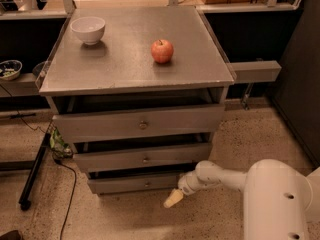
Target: Open bottom drawer
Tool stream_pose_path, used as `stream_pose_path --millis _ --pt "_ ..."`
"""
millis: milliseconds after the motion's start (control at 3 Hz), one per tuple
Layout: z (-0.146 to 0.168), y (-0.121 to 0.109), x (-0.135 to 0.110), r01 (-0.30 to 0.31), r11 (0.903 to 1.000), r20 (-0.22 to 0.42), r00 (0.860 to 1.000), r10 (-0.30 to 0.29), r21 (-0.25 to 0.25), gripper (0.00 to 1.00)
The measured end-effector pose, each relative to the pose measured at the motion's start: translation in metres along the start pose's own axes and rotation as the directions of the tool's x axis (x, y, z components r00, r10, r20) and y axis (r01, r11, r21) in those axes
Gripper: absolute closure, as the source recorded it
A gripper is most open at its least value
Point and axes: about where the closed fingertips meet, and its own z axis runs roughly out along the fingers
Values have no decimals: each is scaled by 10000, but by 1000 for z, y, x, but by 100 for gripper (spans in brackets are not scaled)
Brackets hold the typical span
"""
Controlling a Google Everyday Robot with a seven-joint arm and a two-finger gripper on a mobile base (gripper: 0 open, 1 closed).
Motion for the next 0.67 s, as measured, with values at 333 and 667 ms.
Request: stream_pose_path --millis 333,667 --pt "10 -11 -14 -57 9991 205 9998 48 424 0" --pt "13 -34 -40 -150 9953 704 9975 82 958 0"
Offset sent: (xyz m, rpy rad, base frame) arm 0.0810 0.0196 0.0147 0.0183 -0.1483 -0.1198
